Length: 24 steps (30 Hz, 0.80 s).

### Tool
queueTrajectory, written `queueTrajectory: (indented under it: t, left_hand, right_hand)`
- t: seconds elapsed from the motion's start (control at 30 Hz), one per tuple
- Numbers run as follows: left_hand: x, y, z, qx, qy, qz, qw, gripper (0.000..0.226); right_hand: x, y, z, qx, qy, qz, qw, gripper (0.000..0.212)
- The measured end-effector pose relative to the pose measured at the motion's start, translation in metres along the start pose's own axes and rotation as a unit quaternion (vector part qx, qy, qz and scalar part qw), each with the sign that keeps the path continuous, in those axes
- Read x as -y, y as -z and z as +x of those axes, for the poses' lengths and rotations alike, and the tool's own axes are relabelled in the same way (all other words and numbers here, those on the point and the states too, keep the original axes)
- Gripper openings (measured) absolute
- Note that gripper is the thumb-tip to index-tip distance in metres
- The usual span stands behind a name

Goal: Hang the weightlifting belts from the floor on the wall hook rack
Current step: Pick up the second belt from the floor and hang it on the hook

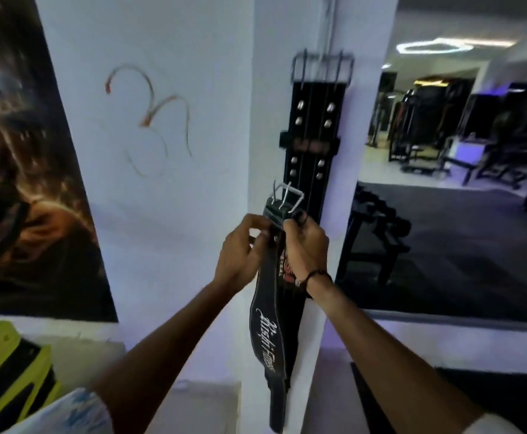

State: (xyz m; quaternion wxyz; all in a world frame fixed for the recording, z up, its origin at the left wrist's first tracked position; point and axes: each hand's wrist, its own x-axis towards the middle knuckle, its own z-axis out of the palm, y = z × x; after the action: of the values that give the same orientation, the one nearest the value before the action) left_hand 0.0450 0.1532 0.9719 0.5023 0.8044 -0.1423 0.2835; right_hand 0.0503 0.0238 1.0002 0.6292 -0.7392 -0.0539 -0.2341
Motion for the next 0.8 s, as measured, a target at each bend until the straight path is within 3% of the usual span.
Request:
queueTrajectory:
  t: [0.1,0.2,0.3,0.4,0.53,0.6,0.67,0.8]
  left_hand:
    - [-0.04,0.017,0.036,0.014,0.055,-0.075,0.996,0.042]
    - [-0.083,0.035,0.062,0.106,0.113,-0.17,0.973,0.041]
    - [-0.117,0.049,0.085,0.129,0.124,-0.193,0.965,0.046]
    - [-0.143,0.049,0.102,0.113,0.105,-0.23,0.961,0.043]
    - [-0.173,0.043,0.113,0.069,0.078,-0.253,0.962,0.013]
    - [-0.181,0.043,0.12,0.056,0.071,-0.261,0.961,0.023]
    - [-0.185,0.04,0.128,0.048,0.066,-0.259,0.962,0.051]
    - [-0.2,0.035,0.144,0.01,0.063,-0.267,0.962,0.043]
  right_hand:
    - [0.053,0.019,0.011,0.027,0.014,0.004,1.0,0.021]
    - [0.094,0.035,0.026,0.046,0.015,0.002,0.999,0.033]
    - [0.124,0.045,0.041,0.051,0.006,0.014,0.999,0.051]
    - [0.148,0.056,0.048,0.045,0.002,0.085,0.995,0.038]
    - [0.164,0.066,0.058,0.06,0.039,0.092,0.993,0.029]
    - [0.17,0.067,0.064,0.061,0.059,0.054,0.995,0.028]
    - [0.175,0.07,0.072,0.058,0.071,0.025,0.996,0.03]
    - [0.168,0.072,0.068,0.028,0.124,0.004,0.992,0.02]
